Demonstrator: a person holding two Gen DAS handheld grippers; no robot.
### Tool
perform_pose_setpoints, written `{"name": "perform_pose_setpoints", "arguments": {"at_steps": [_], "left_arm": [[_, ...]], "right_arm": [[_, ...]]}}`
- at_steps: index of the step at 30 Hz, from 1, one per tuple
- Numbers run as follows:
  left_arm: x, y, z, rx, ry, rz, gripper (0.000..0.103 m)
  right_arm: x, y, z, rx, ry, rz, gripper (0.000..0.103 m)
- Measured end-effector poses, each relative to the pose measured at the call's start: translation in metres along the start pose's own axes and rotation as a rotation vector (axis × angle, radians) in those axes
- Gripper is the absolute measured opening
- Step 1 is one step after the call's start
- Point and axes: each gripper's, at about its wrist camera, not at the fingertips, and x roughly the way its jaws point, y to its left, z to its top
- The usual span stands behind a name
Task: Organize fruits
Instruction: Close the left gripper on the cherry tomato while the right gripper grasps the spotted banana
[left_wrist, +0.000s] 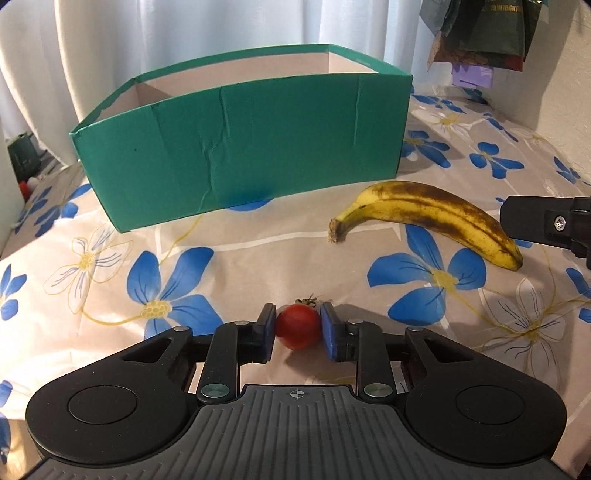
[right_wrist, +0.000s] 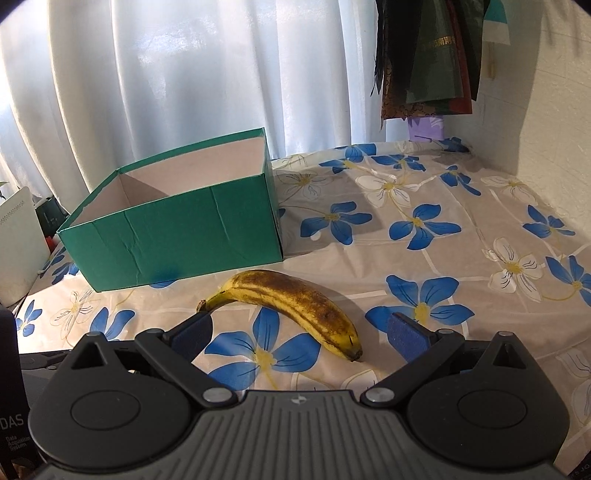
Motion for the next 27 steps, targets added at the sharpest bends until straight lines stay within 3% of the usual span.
{"name": "perform_pose_setpoints", "arguments": {"at_steps": [10,13,15,21,27], "left_arm": [[-0.032,0.019,0.019,-0.05,-0.069,-0.005,0.028],[-0.038,0.026,0.025,-0.086,-0.073,-0.01,0.028],[-0.041,0.031,0.026,-0.101,-0.077,-0.006,0.028],[-0.044,0.044,0.027,-0.145,-0.064,0.01,0.028],[-0.043,0.05,0.029,-0.173,-0.054,0.024,0.029]], "right_arm": [[0.038,0.001,0.012,-0.098,0.038,-0.001,0.099],[0.063,0.005,0.019,-0.173,0.07,0.006,0.093],[0.078,0.01,0.022,-0.222,0.095,0.006,0.079],[0.104,0.016,0.019,-0.326,0.16,0.038,0.061],[0.115,0.015,0.021,-0.371,0.167,0.069,0.056]]}}
